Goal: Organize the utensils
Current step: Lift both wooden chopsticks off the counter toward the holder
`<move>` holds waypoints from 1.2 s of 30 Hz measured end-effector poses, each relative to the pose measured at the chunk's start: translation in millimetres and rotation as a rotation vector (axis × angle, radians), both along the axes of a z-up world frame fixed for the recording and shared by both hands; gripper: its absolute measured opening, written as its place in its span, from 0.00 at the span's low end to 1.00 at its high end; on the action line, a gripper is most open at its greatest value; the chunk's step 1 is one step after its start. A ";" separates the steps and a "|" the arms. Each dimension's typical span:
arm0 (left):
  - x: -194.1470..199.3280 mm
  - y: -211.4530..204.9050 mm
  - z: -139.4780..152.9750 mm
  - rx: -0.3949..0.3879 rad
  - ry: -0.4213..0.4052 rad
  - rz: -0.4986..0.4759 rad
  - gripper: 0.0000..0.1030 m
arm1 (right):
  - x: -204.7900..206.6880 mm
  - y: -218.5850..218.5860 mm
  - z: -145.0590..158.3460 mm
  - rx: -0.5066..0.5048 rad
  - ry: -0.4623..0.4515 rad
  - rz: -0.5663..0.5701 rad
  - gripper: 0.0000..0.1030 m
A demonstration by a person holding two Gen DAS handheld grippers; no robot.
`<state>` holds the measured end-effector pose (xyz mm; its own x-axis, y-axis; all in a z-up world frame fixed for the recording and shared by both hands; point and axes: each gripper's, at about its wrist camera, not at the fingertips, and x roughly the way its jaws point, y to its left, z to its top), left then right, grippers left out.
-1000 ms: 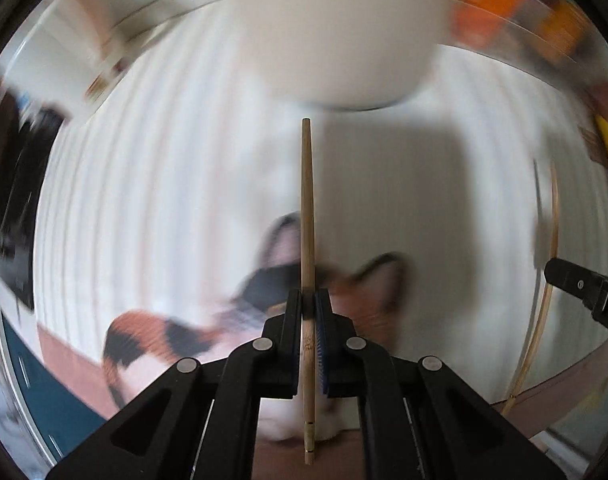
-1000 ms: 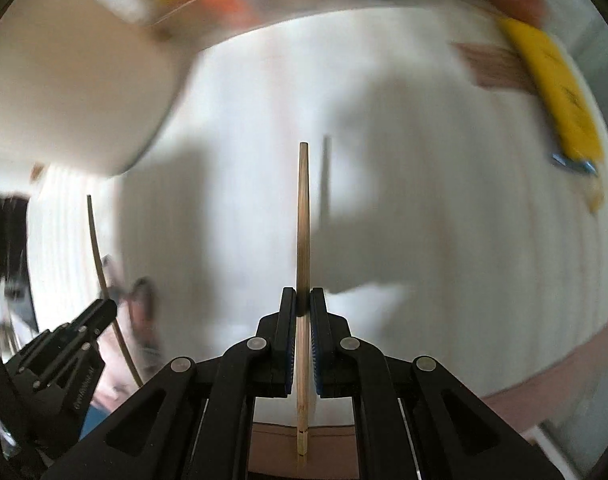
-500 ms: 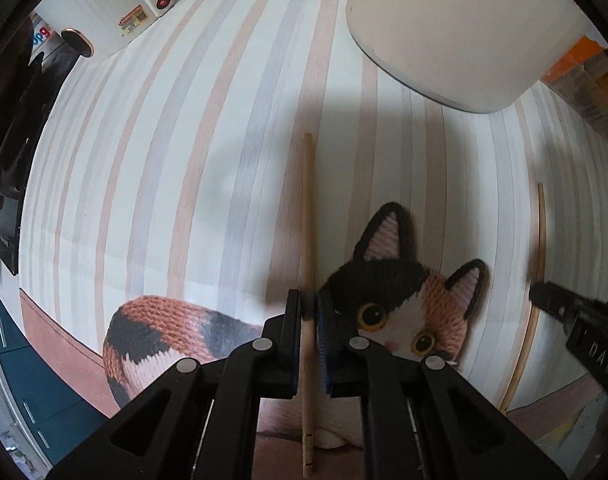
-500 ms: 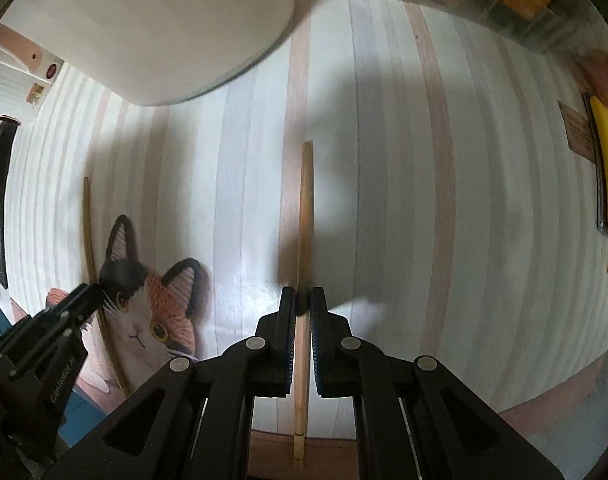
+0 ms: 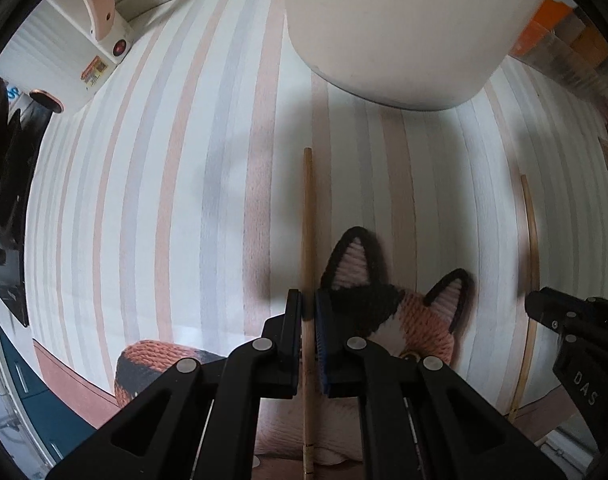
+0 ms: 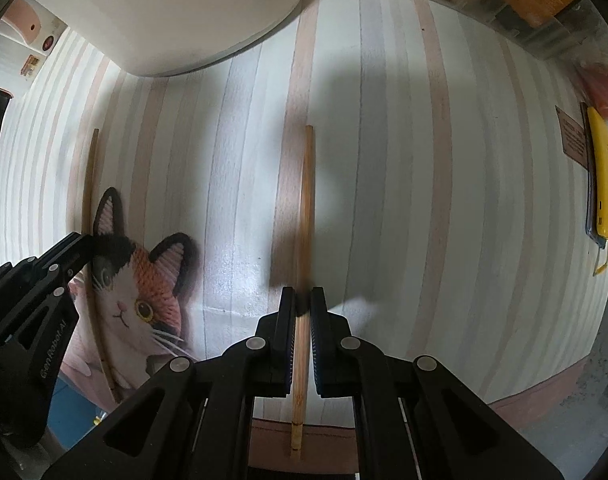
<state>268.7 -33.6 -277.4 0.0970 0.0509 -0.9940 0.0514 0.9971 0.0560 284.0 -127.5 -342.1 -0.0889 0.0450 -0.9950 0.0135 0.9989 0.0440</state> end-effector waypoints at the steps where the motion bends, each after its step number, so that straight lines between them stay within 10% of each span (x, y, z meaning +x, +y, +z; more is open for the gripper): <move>1: -2.8 -1.4 -1.9 -0.002 0.003 -0.001 0.05 | -2.0 -1.7 1.5 0.000 0.004 -0.003 0.07; 24: -12.0 -14.1 -1.2 0.001 -0.015 0.003 0.04 | 13.4 -5.7 -10.1 -0.034 -0.010 -0.020 0.07; 36: -34.7 9.0 53.4 0.028 -0.177 0.069 0.04 | -2.4 -51.0 61.5 0.001 -0.209 -0.097 0.07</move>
<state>234.1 -24.6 -224.0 0.2652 0.0906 -0.9599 -0.0302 0.9959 0.0857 281.6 -178.5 -280.5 0.1240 0.0445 -0.9913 0.1001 0.9933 0.0572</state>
